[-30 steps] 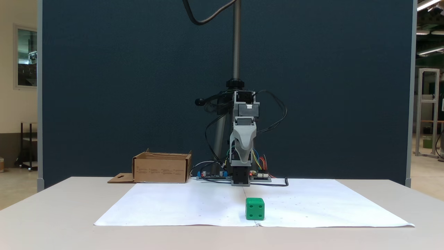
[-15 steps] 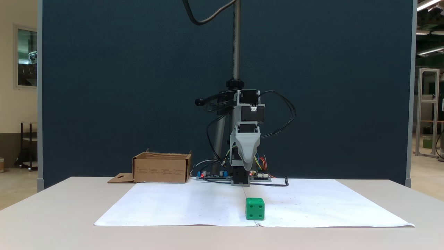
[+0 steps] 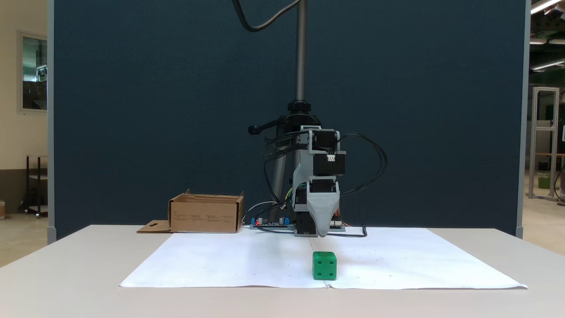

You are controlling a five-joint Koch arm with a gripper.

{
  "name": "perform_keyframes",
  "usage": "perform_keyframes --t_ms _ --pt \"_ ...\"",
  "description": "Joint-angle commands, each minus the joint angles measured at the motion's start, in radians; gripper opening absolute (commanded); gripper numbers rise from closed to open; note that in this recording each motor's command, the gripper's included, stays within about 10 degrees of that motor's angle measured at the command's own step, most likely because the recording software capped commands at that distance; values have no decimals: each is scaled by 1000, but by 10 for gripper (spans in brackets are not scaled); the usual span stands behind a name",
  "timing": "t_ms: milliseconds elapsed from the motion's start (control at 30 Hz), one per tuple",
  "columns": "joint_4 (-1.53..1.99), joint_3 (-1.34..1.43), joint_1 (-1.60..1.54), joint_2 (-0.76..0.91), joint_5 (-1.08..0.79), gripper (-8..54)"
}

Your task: Grasp a green dice and put it in the bin.

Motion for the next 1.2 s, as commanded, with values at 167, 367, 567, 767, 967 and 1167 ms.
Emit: perform_keyframes --t_ms 167,367,567,767,967,1167 --pt "31 -83 -32 -15 54 413" --pt "31 -89 -31 -41 52 413" --pt "21 -97 -21 -75 52 413" --pt "20 -97 -2 -101 52 413" --pt "-5 -97 0 -135 52 413" --pt "-17 -97 2 -156 52 413"
